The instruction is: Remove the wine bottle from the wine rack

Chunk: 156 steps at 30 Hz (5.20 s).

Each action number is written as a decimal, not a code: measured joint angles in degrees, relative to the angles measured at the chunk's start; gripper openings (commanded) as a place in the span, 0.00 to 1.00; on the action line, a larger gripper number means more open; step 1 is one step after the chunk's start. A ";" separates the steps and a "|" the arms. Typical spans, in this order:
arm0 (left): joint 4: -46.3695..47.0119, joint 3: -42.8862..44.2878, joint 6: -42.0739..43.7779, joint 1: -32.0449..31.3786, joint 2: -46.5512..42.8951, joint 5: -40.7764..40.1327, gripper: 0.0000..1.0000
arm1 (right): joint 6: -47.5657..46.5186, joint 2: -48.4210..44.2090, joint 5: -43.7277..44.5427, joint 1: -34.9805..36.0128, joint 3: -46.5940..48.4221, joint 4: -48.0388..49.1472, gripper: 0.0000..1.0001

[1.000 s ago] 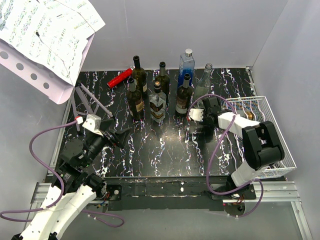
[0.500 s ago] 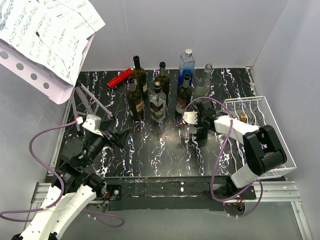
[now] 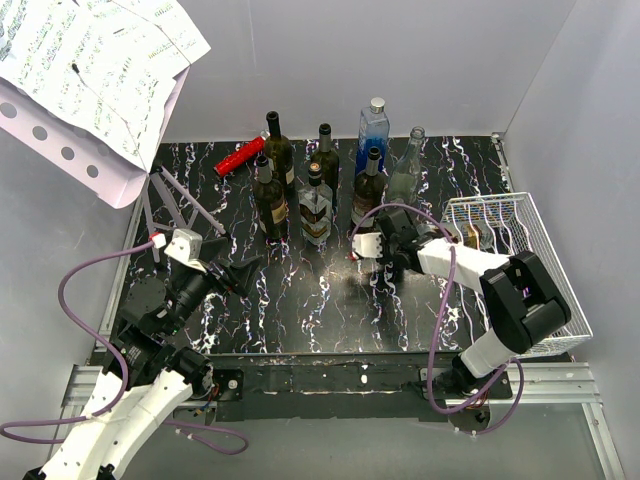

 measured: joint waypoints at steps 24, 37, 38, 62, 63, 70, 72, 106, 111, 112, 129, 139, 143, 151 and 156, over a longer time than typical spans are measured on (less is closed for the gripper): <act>0.00 0.00 0.00 0.00 0.00 0.00 0.98 | 3.65 0.02 1.66 10.16 1.84 -3.50 0.01; 0.00 0.00 0.00 0.00 -0.37 -1.64 0.98 | 6.86 -2.05 0.94 17.00 5.14 -8.24 0.01; 0.00 0.00 0.00 0.00 -0.50 -1.73 0.98 | 6.99 -2.12 0.68 17.44 5.42 -8.68 0.01; 0.00 0.00 0.00 0.00 -0.85 -2.43 0.98 | 25.64 -16.92 -7.37 26.05 14.25 -17.88 0.01; 0.00 0.00 0.00 0.00 -0.85 -2.45 0.98 | 27.71 -17.05 -7.63 26.05 15.06 -17.70 0.01; 0.02 0.00 0.00 0.00 -0.85 -2.47 0.98 | 42.16 -18.69 -6.51 25.81 16.00 -11.26 0.01; 0.00 0.00 0.00 0.00 -0.85 -2.47 0.98 | 46.60 -18.36 -5.16 25.09 17.16 -10.60 0.01; 0.02 0.00 0.00 0.00 -0.74 -2.34 0.98 | 78.36 -10.60 -0.52 11.58 23.39 -10.91 0.30; 0.00 0.00 0.00 0.00 -0.74 -2.34 0.98 | 79.10 -9.40 -0.50 11.58 24.68 -11.34 0.51; 0.02 0.00 0.00 0.00 -0.72 -2.34 0.98 | 79.14 -9.40 -0.31 11.58 24.90 -11.32 0.54; 0.02 0.00 -0.02 0.00 0.31 -1.81 0.98 | 79.67 -15.28 0.83 11.93 31.19 -14.75 0.89; 0.04 0.00 -0.26 0.00 2.08 1.09 0.98 | 90.07 -35.76 -1.84 11.93 24.79 -18.86 0.91; -0.07 0.00 -1.36 0.00 2.82 2.25 0.98 | 93.42 -39.95 -2.58 11.93 21.73 -22.01 0.92; -1.16 0.20 -3.39 0.00 2.75 4.17 0.98 | 97.26 -46.51 -3.52 11.93 14.01 -27.52 0.94; -3.19 1.09 -4.33 0.00 2.75 5.33 0.98 | 97.57 -48.98 -2.86 11.96 12.68 -28.89 0.92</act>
